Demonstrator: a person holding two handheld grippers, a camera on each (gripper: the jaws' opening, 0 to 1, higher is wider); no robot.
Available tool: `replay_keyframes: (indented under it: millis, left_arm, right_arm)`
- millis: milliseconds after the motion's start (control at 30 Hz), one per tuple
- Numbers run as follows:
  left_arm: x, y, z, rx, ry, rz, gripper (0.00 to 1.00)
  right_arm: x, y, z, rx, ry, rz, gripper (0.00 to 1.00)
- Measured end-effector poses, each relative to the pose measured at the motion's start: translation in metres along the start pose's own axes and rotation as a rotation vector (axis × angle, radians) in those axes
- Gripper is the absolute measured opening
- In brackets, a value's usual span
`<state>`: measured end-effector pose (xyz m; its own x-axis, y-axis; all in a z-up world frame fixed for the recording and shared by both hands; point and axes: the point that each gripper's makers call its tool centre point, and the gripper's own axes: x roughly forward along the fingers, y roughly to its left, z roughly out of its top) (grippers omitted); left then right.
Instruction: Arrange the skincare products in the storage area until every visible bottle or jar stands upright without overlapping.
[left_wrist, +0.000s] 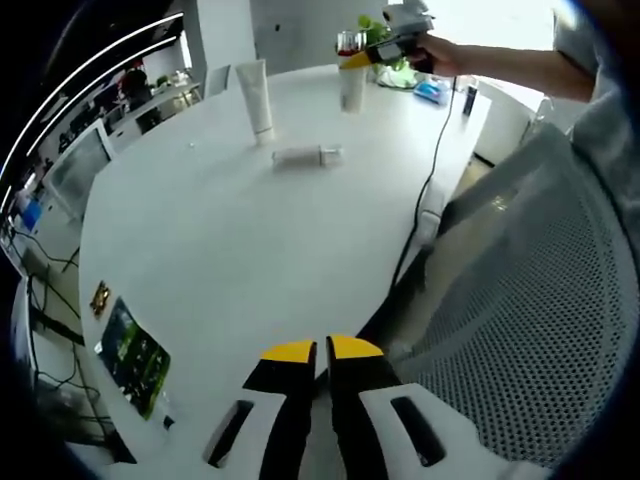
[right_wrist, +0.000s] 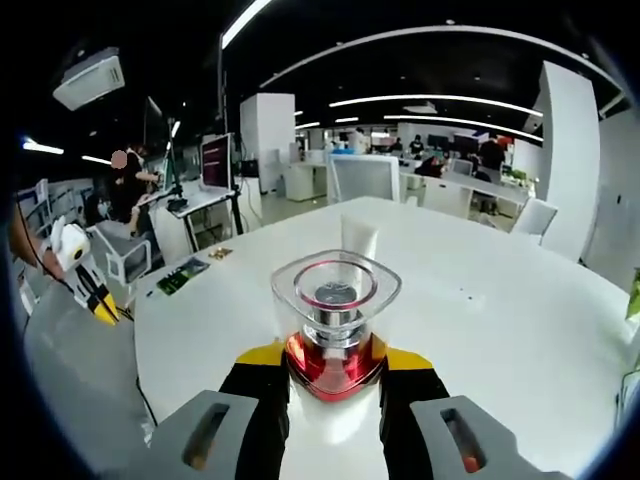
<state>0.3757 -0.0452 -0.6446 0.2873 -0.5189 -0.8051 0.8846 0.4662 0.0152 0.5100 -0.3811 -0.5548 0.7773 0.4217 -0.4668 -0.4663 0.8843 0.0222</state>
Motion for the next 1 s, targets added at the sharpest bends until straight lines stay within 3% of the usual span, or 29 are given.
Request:
replay_keyframes:
  millis: [1000]
  left_arm:
    - [-0.001, 0.0, 0.001, 0.006, -0.007, 0.002, 0.03]
  right_arm:
    - [0.005, -0.024, 0.0, -0.018, 0.015, -0.022, 0.27]
